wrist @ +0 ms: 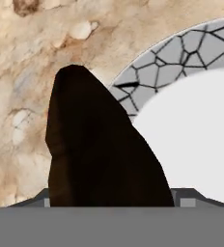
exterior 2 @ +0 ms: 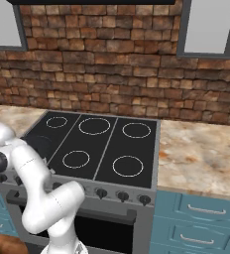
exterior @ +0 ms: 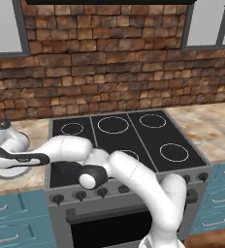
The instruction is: Pick the croissant and place it on the pan. Then turn on the stove to warm the croissant.
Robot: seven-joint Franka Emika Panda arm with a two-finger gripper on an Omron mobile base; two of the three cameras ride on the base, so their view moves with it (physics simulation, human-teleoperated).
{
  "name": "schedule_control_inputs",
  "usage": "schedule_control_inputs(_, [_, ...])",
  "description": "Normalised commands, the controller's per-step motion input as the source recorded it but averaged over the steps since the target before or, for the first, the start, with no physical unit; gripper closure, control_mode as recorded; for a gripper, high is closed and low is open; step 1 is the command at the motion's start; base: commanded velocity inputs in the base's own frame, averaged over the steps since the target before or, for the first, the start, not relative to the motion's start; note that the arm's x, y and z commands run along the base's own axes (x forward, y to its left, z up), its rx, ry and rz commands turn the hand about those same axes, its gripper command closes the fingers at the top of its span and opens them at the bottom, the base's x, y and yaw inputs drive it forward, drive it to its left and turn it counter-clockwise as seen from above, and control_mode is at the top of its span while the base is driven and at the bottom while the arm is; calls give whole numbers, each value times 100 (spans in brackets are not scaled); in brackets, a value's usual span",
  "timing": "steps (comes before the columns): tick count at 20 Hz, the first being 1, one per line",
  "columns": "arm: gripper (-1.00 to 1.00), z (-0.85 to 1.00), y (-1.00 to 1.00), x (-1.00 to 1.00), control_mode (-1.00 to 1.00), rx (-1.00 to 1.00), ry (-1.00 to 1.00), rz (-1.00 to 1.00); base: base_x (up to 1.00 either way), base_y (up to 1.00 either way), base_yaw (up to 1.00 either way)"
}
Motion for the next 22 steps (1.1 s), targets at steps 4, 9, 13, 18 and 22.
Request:
schedule_control_inputs(4, [100,100,-2,-3,-100,11,-14,0,0,0,0])
schedule_control_inputs(9, [100,100,-45,-7,-100,10,-25,0,0,0,0])
schedule_control_inputs(13, [100,77,-62,0,-100,10,-24,0,0,0,0])
schedule_control_inputs(18, [100,5,-37,0,-100,0,-2,3,0,0,0])
schedule_control_inputs(22, [100,40,-100,-10,-100,0,-15,7,0,0,0])
